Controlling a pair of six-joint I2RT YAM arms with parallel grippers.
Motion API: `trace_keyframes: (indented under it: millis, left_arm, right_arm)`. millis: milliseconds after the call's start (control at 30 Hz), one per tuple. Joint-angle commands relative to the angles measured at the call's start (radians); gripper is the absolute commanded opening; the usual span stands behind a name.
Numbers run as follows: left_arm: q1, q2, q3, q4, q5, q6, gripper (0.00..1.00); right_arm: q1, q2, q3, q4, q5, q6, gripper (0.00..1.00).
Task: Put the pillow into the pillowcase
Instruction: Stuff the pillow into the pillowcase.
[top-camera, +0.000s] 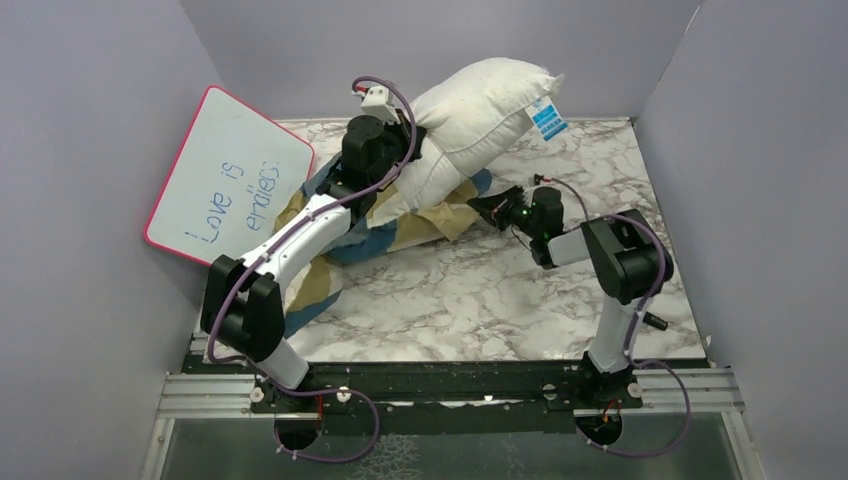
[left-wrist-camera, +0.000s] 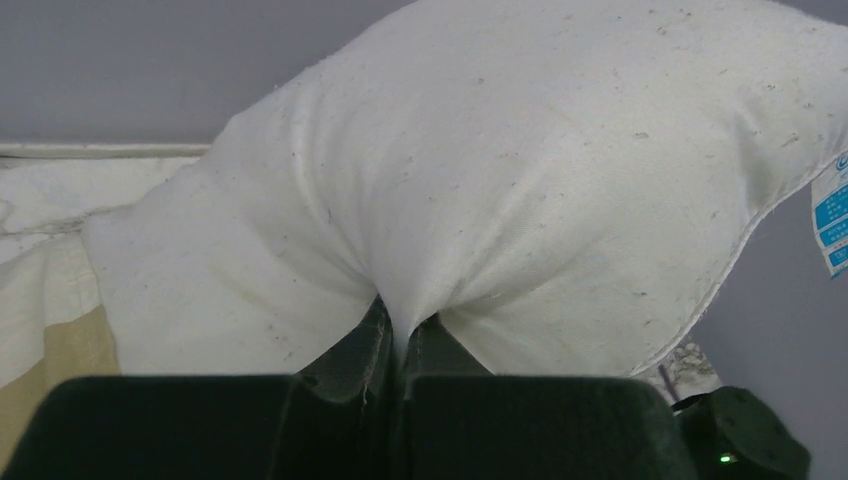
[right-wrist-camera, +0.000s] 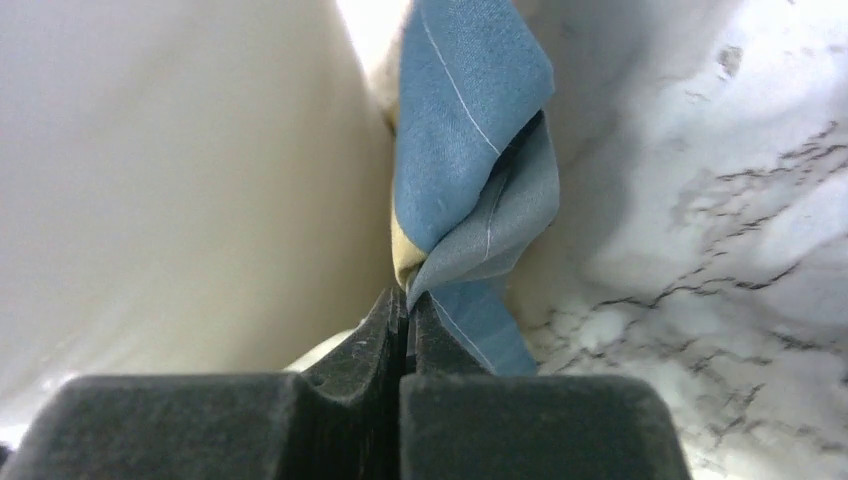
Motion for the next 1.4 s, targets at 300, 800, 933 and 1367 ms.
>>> trace_keyframes:
  millis: [300,800,933,1367]
  left_arm:
    - [-0.028,-0.13,-0.348,0.305,0.074,0.244,0.0]
    - [-0.095,-0.087,-0.378,0.334,0.331,0.083,0.25]
    - [-0.097,-0.119,-0.334,0.262,0.359,0.038,0.46]
    - [-0.097,-0.32,-0.287,-0.171,0.068,0.152,0.67]
  right_arm:
    - [-0.139,-0.413,-0.004,-0.305,0.009,-0.254,0.0]
    - [-0.143,-0.448,-0.061,-0.627,0.2,-0.527,0.44]
    - [-0.145,-0.588,-0.065,-0.79,0.284,-0.59,0.55]
    - [-0.15,-0.994,0.035,-1.112,0.72,-0.621,0.55]
